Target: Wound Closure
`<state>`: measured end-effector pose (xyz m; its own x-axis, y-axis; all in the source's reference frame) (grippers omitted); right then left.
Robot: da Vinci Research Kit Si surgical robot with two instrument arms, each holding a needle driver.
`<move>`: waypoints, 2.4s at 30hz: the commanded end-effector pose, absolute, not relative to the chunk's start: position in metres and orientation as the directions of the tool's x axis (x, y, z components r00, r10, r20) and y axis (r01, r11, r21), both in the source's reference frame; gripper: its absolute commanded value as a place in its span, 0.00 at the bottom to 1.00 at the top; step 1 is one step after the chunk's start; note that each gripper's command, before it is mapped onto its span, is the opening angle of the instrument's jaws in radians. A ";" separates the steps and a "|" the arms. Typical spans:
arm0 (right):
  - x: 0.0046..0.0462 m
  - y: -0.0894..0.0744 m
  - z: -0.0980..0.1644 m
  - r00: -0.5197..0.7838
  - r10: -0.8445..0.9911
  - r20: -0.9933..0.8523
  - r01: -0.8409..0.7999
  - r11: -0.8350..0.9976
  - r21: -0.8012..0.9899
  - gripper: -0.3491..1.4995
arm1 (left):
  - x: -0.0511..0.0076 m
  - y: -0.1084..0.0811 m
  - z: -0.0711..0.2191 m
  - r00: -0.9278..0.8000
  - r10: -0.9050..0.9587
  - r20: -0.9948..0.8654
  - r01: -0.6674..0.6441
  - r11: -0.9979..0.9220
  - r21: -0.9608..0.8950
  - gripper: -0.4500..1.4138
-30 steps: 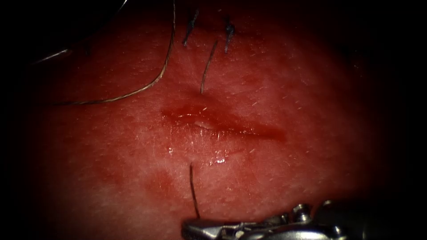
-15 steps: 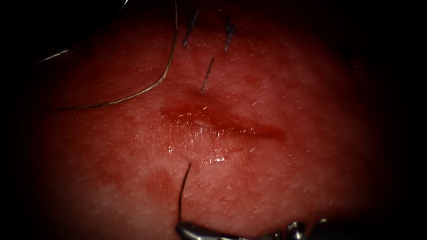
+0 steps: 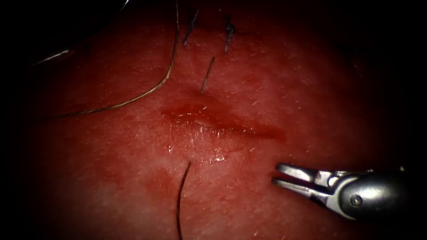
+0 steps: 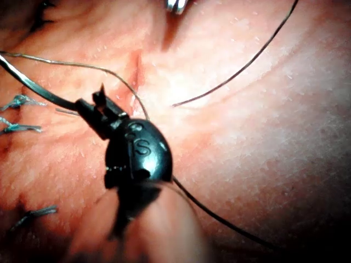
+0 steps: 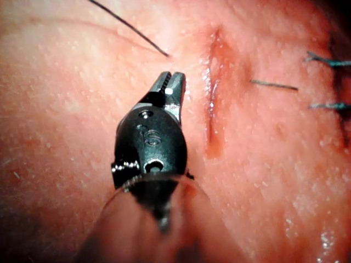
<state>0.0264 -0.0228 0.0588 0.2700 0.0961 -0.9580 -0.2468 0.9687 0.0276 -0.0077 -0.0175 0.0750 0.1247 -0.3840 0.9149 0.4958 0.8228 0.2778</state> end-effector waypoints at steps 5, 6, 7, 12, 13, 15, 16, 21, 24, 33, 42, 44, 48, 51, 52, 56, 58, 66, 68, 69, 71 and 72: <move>0.0301 -0.020 0.061 0.158 0.180 -0.971 -0.253 0.958 0.136 0.00 | -0.0081 -0.018 0.076 0.125 -0.385 0.915 0.495 0.823 0.279 0.06; 0.0308 -0.019 0.062 0.148 0.190 -0.971 -0.252 0.956 0.149 0.00 | -0.0081 -0.018 0.076 0.125 -0.385 0.915 0.495 0.823 0.278 0.06; 0.0325 -0.019 0.063 0.128 0.218 -0.968 -0.254 0.950 0.181 0.00 | -0.0081 -0.018 0.076 0.125 -0.384 0.915 0.495 0.823 0.278 0.06; 0.0356 -0.018 0.066 0.081 0.286 -0.955 -0.262 0.930 0.257 0.00 | -0.0080 -0.018 0.076 0.125 -0.384 0.915 0.494 0.824 0.279 0.06; 0.0362 -0.018 0.067 0.072 0.290 -0.954 -0.266 0.928 0.261 0.00 | -0.0080 -0.018 0.076 0.125 -0.384 0.915 0.494 0.824 0.279 0.06; 0.0367 -0.018 0.069 0.053 0.307 -0.950 -0.282 0.917 0.281 0.00 | -0.0080 -0.018 0.076 0.125 -0.384 0.915 0.494 0.824 0.279 0.06; 0.0368 -0.017 0.069 0.038 0.330 -0.943 -0.294 0.906 0.305 0.00 | -0.0080 -0.018 0.076 0.125 -0.384 0.915 0.494 0.824 0.279 0.06; 0.0370 -0.015 0.072 0.013 0.390 -0.921 -0.309 0.877 0.368 0.00 | -0.0080 -0.018 0.076 0.127 -0.385 0.914 0.492 0.824 0.279 0.06; 0.0371 -0.015 0.072 0.006 0.411 -0.912 -0.311 0.867 0.388 0.00 | -0.0080 -0.018 0.076 0.127 -0.385 0.914 0.492 0.825 0.279 0.06; 0.0366 -0.012 0.076 0.097 0.730 -0.676 -0.361 0.659 0.660 0.31 | -0.0080 -0.018 0.076 0.127 -0.385 0.914 0.492 0.825 0.279 0.06; 0.0365 -0.013 0.078 -0.050 0.957 -0.287 -0.385 0.246 0.890 0.82 | -0.0078 -0.018 0.076 0.127 -0.384 0.914 0.491 0.825 0.279 0.06; 0.0366 -0.013 0.078 -0.065 0.965 -0.255 -0.385 0.211 0.899 0.89 | -0.0078 -0.018 0.076 0.127 -0.385 0.914 0.491 0.825 0.279 0.06; 0.0372 -0.012 0.078 -0.082 0.982 -0.168 -0.354 0.129 0.926 0.92 | -0.0078 -0.018 0.076 0.127 -0.385 0.914 0.490 0.826 0.279 0.06; 0.0379 -0.013 0.078 -0.076 0.990 -0.118 -0.313 0.089 0.945 0.90 | -0.0078 -0.018 0.076 0.127 -0.385 0.914 0.490 0.826 0.279 0.06; 0.0381 -0.013 0.078 -0.075 0.991 -0.108 -0.306 0.080 0.949 0.89 | -0.0078 -0.018 0.076 0.127 -0.385 0.914 0.490 0.826 0.279 0.06; 0.0388 -0.013 0.078 -0.073 0.994 -0.076 -0.286 0.052 0.957 0.85 | -0.0077 -0.018 0.076 0.126 -0.385 0.914 0.489 0.826 0.280 0.06; 0.0389 -0.013 0.078 -0.071 0.995 -0.076 -0.282 0.053 0.958 0.84 | -0.0076 -0.018 0.076 0.126 -0.385 0.914 0.488 0.826 0.281 0.06; 0.0377 -0.013 0.078 -0.047 0.990 -0.129 -0.296 0.110 0.949 0.00 | -0.0075 -0.018 0.076 0.125 -0.385 0.914 0.487 0.827 0.282 0.06; 0.0375 -0.013 0.077 -0.067 0.978 -0.198 -0.277 0.173 0.945 0.00 | -0.0075 -0.018 0.076 0.125 -0.385 0.914 0.487 0.827 0.282 0.06; 0.0374 -0.013 0.077 -0.071 0.970 -0.233 -0.271 0.206 0.940 0.00 | -0.0075 -0.018 0.076 0.125 -0.385 0.914 0.487 0.827 0.282 0.06; 0.0373 -0.013 0.077 -0.080 0.950 -0.302 -0.264 0.272 0.925 0.00 | -0.0075 -0.018 0.076 0.125 -0.385 0.914 0.487 0.827 0.282 0.06; 0.0372 -0.013 0.076 -0.080 0.929 -0.362 -0.250 0.333 0.909 0.00 | -0.0075 -0.018 0.076 0.125 -0.385 0.914 0.487 0.827 0.282 0.06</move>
<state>0.0366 -0.0120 0.0756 -0.0842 0.9178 -0.3880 -0.2410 0.3590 0.9017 -0.0070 -0.0174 0.0751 0.1254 -0.3842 0.9147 0.4878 0.8267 0.2804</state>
